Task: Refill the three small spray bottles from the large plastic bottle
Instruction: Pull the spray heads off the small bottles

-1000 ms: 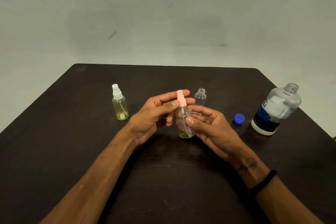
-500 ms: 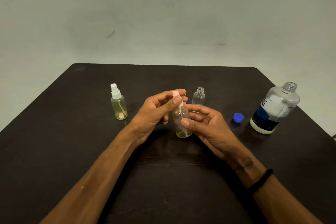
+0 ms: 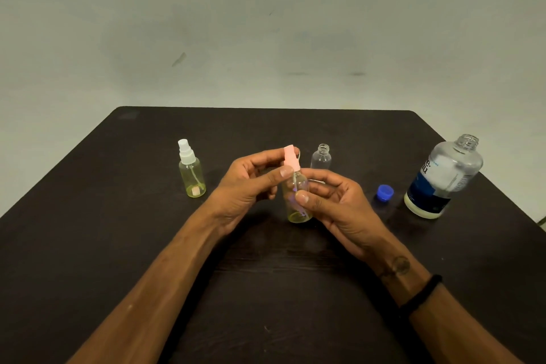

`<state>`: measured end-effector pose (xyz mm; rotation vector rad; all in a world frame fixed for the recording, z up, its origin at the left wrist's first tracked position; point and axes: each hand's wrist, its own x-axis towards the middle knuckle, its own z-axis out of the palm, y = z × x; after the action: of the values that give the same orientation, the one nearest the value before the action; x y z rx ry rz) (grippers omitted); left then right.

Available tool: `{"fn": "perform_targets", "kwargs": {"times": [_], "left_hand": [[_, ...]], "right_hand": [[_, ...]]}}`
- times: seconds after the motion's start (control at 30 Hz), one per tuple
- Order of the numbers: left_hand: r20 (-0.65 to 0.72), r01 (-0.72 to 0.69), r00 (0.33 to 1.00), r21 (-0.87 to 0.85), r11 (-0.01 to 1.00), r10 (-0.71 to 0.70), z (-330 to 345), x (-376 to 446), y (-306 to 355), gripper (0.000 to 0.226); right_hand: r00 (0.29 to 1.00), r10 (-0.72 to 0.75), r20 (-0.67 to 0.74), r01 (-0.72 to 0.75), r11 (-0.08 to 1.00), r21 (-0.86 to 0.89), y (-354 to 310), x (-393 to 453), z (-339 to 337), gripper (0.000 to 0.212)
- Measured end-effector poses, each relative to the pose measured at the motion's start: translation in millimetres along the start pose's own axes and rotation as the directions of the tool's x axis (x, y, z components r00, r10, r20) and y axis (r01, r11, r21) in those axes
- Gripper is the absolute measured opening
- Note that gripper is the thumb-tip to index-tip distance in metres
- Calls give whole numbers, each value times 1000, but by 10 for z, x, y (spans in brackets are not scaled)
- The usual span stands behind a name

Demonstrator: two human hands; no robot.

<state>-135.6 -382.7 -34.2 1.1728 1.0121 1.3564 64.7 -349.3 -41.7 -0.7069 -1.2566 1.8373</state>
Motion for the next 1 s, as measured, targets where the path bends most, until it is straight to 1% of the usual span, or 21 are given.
{"fn": "perform_targets", "kwargs": {"times": [0.1, 0.23, 0.33, 0.47, 0.57, 0.73, 0.8, 1.0], "left_hand": [[5, 10, 1000, -1, 1000, -10, 23, -6, 5, 46], [-62, -7, 998, -37, 999, 5, 17, 7, 2, 45], [-98, -25, 995, -108, 994, 15, 24, 4, 35, 41], [-112, -53, 993, -177, 983, 33, -10, 7, 82, 38], [-159, -110, 984, -229, 967, 74, -42, 20, 108, 35], [-248, -220, 958, -318, 922, 143, -48, 30, 150, 39], [-269, -251, 949, -335, 908, 163, -36, 44, 159, 41], [-352, -327, 913, -325, 887, 208, -46, 62, 174, 35]], "right_hand": [[1000, -8, -2, 8, 1000, -21, 13, 5, -16, 53], [1000, -20, -6, 20, 999, -37, 26, 14, -24, 54], [1000, -19, 13, 20, 998, -59, 50, 23, -29, 55], [1000, -25, 8, 25, 996, -88, 49, 26, -47, 58], [999, -31, 5, 32, 995, -90, 44, 31, -55, 59], [1000, -32, 0, 32, 999, -40, 32, 34, -72, 59], [1000, -28, 0, 28, 999, -30, 20, 30, -78, 58], [1000, 1, -20, -2, 1000, -23, 17, 27, -91, 56]]}}
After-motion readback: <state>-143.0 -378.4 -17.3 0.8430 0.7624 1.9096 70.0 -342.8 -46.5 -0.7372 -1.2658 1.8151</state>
